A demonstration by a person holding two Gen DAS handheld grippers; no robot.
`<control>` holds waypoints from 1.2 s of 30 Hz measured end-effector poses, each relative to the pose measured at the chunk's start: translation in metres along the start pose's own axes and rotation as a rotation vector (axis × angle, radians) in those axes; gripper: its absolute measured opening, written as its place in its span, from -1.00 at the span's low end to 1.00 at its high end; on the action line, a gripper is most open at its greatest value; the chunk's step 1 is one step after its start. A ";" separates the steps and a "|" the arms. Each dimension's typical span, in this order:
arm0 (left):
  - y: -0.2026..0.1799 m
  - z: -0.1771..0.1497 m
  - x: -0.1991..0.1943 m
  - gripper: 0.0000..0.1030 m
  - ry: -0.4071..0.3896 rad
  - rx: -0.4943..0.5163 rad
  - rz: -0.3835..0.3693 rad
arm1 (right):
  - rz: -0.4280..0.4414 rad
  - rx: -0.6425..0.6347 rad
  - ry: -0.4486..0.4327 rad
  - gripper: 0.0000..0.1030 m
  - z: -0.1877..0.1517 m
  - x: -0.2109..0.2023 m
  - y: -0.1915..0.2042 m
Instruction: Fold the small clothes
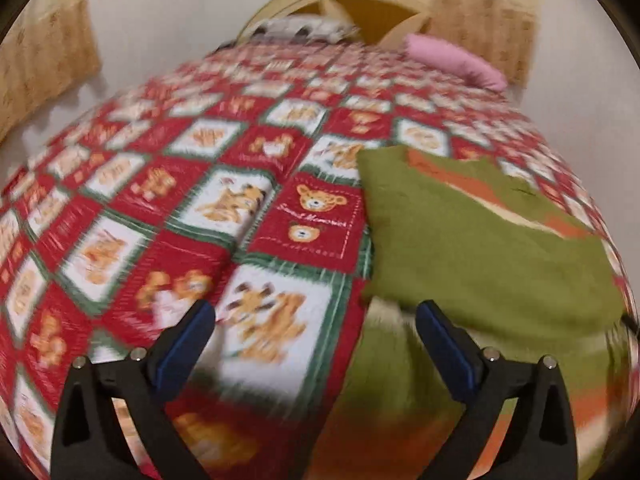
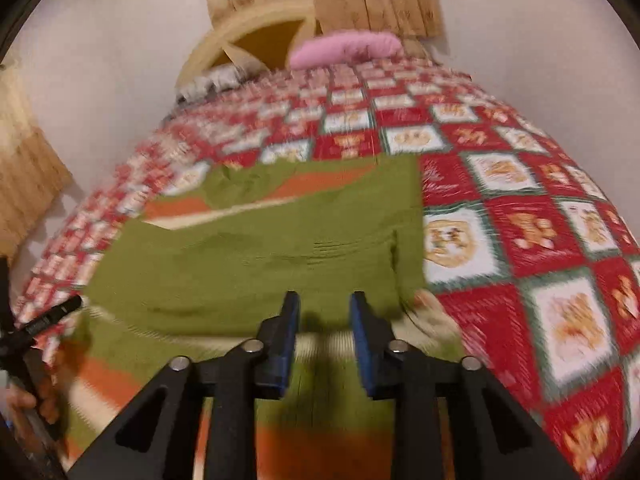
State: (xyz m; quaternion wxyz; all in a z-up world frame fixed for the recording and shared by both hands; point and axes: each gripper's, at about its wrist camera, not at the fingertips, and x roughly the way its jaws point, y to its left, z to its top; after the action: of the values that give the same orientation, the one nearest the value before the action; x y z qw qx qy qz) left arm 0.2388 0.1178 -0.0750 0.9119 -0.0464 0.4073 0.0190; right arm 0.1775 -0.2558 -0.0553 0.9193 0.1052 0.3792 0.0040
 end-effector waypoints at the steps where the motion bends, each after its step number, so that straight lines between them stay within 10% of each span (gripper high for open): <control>1: 0.006 -0.010 -0.017 0.99 -0.027 0.043 -0.024 | 0.003 -0.003 -0.013 0.01 -0.006 -0.014 -0.002; 11: 0.063 -0.092 -0.096 0.99 0.014 0.099 -0.212 | -0.048 -0.013 0.029 0.18 -0.092 -0.131 -0.037; 29: 0.027 -0.192 -0.136 0.72 0.145 0.182 -0.270 | -0.035 -0.091 0.149 0.17 -0.204 -0.168 -0.025; 36: 0.031 -0.200 -0.145 0.53 0.183 0.147 -0.294 | 0.022 -0.087 0.179 -0.16 -0.208 -0.171 -0.019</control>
State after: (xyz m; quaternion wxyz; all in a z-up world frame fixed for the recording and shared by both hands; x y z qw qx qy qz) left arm -0.0080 0.1292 -0.1022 0.8649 -0.0402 0.4778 -0.1484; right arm -0.0911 -0.2499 -0.0836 0.8853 0.0686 0.4582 0.0399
